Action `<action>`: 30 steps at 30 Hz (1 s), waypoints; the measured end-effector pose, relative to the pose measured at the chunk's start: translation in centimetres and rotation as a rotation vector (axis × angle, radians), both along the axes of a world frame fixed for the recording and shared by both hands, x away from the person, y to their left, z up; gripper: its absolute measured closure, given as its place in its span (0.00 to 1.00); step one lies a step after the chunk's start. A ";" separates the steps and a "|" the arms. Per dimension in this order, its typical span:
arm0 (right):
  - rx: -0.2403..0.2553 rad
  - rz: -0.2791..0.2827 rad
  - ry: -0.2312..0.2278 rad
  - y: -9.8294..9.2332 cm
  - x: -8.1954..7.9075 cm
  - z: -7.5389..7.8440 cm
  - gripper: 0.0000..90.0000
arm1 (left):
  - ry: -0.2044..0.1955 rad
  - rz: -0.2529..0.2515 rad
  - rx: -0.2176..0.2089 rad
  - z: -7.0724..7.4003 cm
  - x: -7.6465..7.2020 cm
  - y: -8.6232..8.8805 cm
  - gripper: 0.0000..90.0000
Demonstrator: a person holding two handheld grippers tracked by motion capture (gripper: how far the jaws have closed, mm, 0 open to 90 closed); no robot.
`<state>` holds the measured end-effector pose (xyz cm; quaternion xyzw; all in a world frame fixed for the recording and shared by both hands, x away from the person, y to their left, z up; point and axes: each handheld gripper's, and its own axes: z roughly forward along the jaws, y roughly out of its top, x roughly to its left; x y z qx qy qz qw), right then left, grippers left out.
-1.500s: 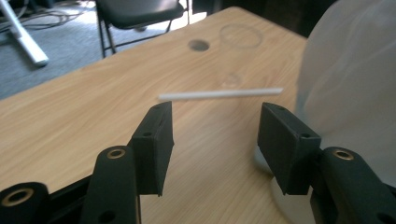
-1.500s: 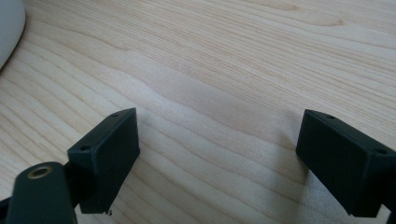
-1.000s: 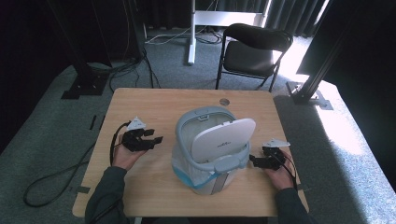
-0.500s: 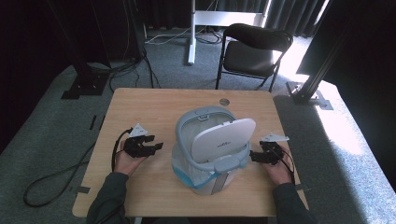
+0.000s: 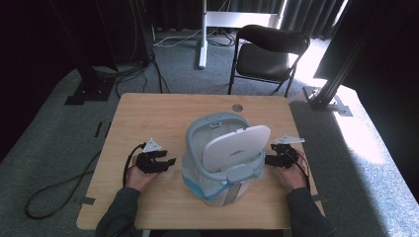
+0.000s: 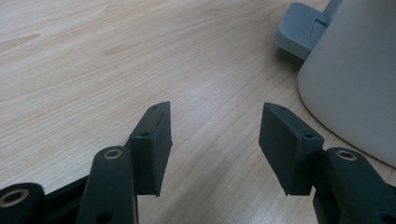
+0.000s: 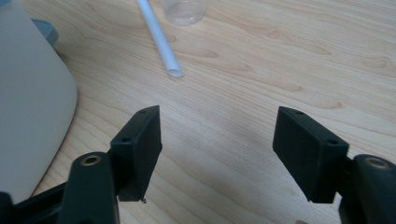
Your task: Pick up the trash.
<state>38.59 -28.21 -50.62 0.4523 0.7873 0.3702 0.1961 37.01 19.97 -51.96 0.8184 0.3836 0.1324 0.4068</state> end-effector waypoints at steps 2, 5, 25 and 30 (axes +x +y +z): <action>0.000 0.011 0.005 0.3 0.2 0.0 0.40 | 0.002 0.002 -0.001 -0.1 0.0 0.0 0.49; 0.001 0.018 0.004 0.5 0.3 0.1 0.42 | 0.007 0.004 0.002 -0.4 -0.1 0.0 0.49; 0.006 0.035 -0.026 1.7 1.9 2.0 0.48 | 0.025 0.005 0.012 -1.2 0.1 0.0 0.49; 0.038 0.012 -0.035 1.4 2.5 2.6 0.47 | 0.026 0.005 0.013 -1.3 0.1 0.0 0.49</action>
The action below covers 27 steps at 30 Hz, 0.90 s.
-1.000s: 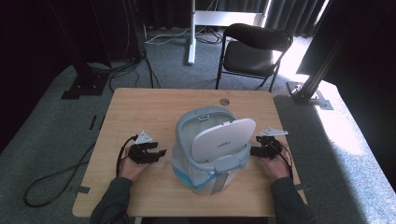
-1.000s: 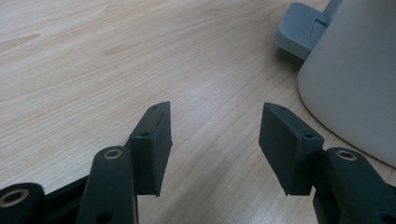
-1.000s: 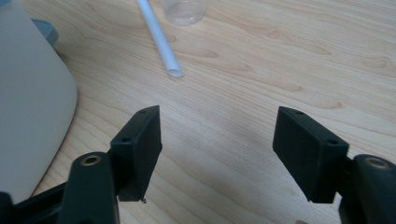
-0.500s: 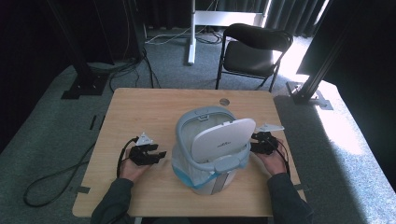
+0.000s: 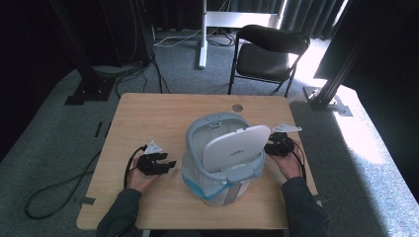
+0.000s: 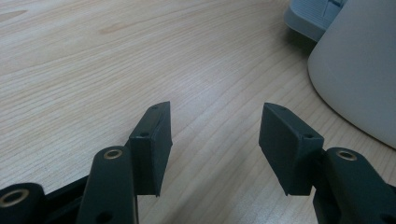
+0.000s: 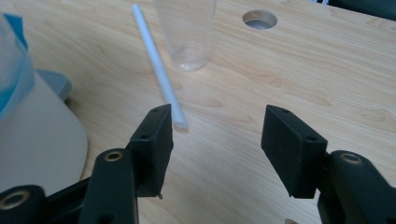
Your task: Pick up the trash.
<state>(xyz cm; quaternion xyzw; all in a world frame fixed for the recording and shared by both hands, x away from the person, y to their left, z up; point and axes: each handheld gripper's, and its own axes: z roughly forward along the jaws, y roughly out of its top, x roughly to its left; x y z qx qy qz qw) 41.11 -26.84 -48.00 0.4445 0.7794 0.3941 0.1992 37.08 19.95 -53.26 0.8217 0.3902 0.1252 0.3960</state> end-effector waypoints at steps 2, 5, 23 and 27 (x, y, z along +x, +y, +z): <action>0.008 -0.003 0.000 -0.1 0.1 0.0 0.47 | 0.000 0.001 0.001 -0.1 0.0 0.0 0.49; 0.032 -0.015 -0.005 -0.2 0.4 0.3 0.46 | 0.005 0.000 0.004 -0.2 0.0 -0.1 0.49; 0.053 -0.049 -0.022 -0.4 1.7 1.5 0.44 | 0.010 -0.010 0.006 -0.3 0.1 -0.2 0.49; 0.049 -0.050 -0.035 -0.2 2.1 2.3 0.43 | 0.011 -0.012 0.005 -0.3 0.1 -0.2 0.49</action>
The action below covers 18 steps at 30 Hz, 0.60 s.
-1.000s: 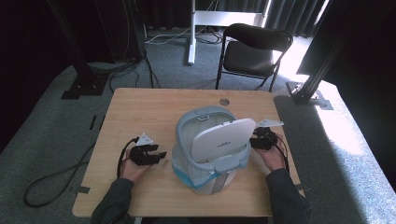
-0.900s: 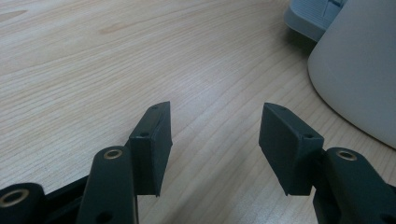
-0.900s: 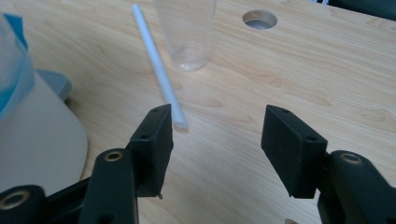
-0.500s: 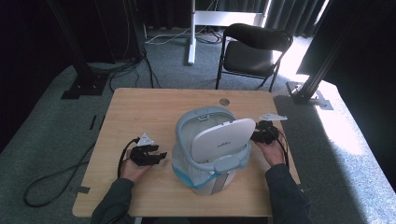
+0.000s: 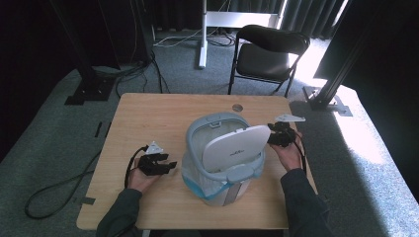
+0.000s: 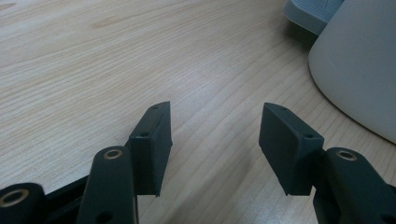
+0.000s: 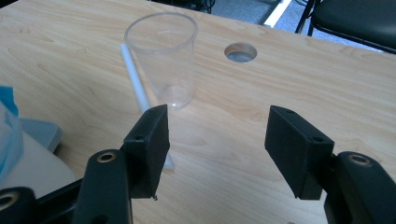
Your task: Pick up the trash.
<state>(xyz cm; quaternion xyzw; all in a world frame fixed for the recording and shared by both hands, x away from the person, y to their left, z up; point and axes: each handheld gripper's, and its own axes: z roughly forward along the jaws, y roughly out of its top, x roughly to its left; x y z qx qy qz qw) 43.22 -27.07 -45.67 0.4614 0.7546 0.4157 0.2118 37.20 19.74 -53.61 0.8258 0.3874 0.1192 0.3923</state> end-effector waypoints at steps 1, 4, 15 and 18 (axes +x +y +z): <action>0.000 0.000 0.000 0.0 0.0 0.0 0.43 | 0.000 0.000 0.000 0.0 0.0 0.0 0.49; 0.000 -0.002 -0.005 0.1 0.4 0.5 0.42 | 0.001 0.000 -0.001 0.0 0.0 0.0 0.49; -0.001 0.000 -0.013 0.8 1.6 1.6 0.42 | 0.002 -0.002 0.000 0.0 0.0 0.0 0.49; 0.009 -0.001 -0.014 0.9 2.0 1.7 0.42 | 0.001 -0.001 -0.001 0.0 0.0 0.0 0.49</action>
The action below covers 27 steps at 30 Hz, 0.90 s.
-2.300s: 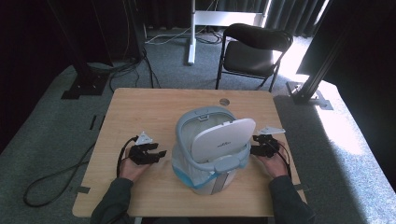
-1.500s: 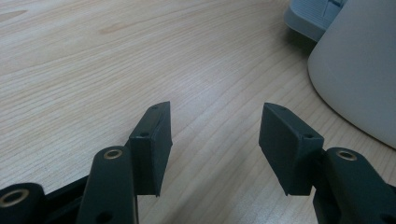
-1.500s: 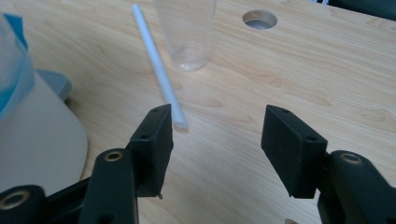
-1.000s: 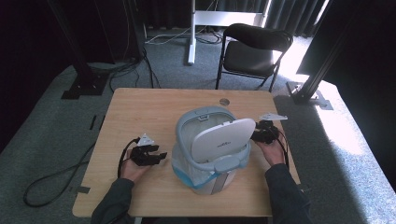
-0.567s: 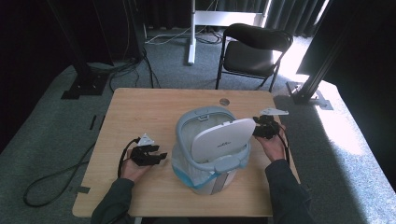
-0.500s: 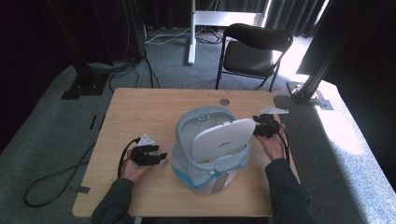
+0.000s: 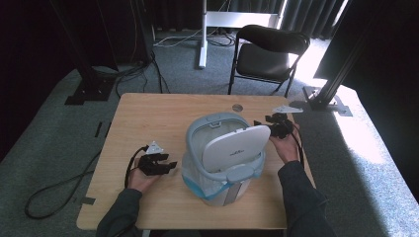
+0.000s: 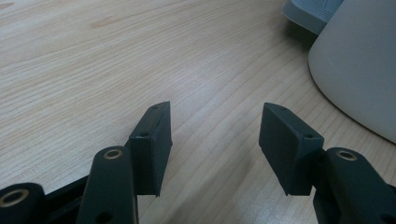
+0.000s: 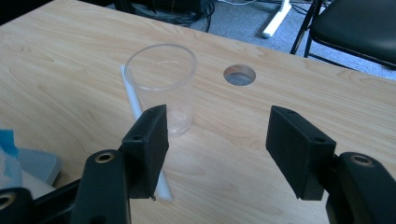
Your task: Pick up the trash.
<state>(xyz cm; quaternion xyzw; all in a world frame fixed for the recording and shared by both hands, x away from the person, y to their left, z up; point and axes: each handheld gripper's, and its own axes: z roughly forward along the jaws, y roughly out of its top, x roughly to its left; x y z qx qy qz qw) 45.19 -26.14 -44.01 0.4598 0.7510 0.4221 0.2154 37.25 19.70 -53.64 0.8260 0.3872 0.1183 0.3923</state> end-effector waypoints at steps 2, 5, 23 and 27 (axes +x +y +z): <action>0.000 -0.004 0.006 0.0 0.3 -0.1 0.42 | -0.001 0.000 0.001 0.0 0.0 0.0 0.49; 0.010 -0.007 0.008 0.1 0.6 0.0 0.42 | 0.002 -0.003 0.004 -0.1 0.0 0.0 0.49; 0.017 0.015 0.001 1.8 2.6 1.4 0.43 | 0.008 -0.007 0.010 -0.2 0.0 -0.2 0.49; 0.022 0.015 0.003 2.0 3.1 1.4 0.43 | 0.009 -0.007 0.013 -0.2 0.0 -0.2 0.49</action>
